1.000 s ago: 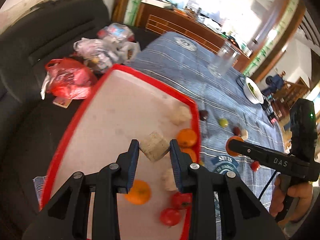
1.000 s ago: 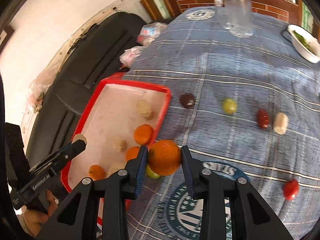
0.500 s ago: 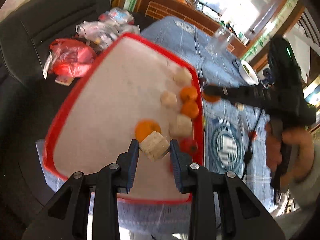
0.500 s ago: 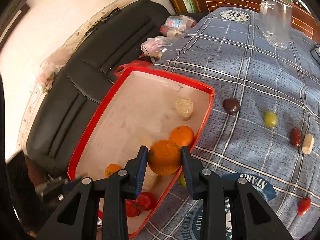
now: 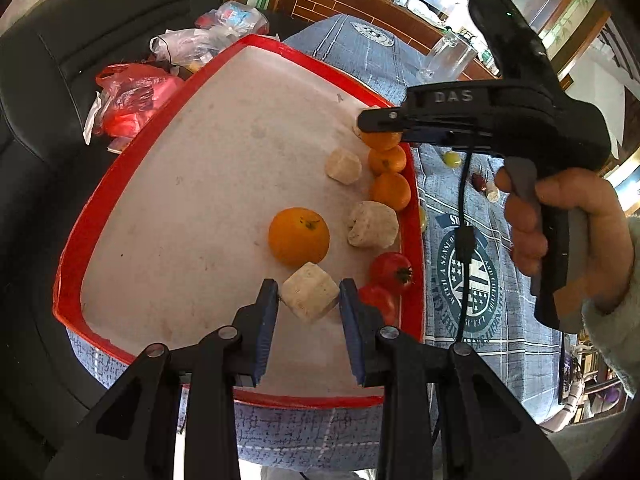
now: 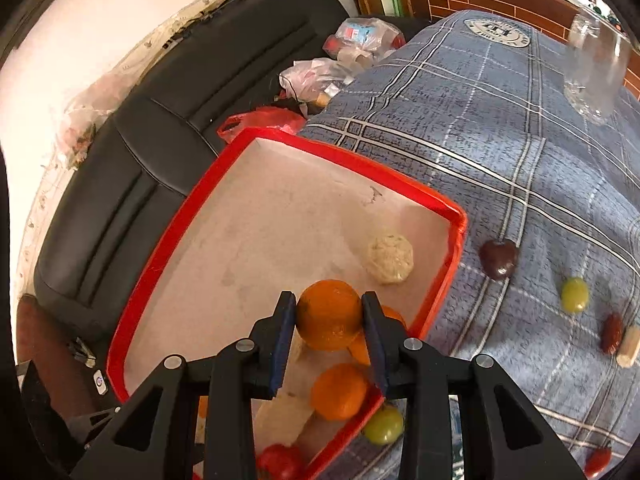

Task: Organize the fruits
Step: 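Carry cube with left gripper into red tray while right gripper carries orange there, release both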

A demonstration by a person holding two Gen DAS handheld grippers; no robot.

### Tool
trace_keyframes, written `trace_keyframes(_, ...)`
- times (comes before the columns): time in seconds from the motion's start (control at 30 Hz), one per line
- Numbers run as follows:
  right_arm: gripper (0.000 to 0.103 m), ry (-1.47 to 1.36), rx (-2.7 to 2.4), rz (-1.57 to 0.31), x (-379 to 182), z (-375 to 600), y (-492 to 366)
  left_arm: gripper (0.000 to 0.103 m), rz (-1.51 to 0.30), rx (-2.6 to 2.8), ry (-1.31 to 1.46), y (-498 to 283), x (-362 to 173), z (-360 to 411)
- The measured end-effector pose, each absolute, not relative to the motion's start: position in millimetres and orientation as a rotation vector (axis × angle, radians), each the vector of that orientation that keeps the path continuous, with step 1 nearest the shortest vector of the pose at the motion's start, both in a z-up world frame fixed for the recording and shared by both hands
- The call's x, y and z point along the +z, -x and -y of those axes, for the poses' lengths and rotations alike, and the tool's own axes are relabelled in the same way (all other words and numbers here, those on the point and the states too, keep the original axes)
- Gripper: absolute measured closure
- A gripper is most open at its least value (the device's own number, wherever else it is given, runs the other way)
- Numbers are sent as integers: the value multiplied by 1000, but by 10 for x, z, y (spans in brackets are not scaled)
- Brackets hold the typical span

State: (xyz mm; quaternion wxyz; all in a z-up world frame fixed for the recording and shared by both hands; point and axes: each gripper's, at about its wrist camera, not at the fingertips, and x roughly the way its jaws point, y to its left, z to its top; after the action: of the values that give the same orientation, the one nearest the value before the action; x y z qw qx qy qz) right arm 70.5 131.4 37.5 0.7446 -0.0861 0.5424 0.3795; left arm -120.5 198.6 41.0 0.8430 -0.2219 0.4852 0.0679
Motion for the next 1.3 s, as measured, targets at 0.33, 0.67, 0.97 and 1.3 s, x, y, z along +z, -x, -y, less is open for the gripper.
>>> trace_keyframes(0.33, 69, 267, 842, -1167, 284, -1543, -656, 74, -1049, 149, 436, 1177, 353, -1955)
trace_keyframes(0.67, 68, 309, 828, -1162, 177, -1572, -673, 74, -1056, 132, 409, 1090, 338, -1910)
trace_keyframes(0.97, 68, 284, 832, -1177, 208, -1537, -639, 74, -1059, 130, 397, 1048, 338, -1884)
trace_keyframes(1.3, 52, 211, 857, -1145, 449, -1359, -560, 74, -1048, 126, 418, 1044, 344, -1910)
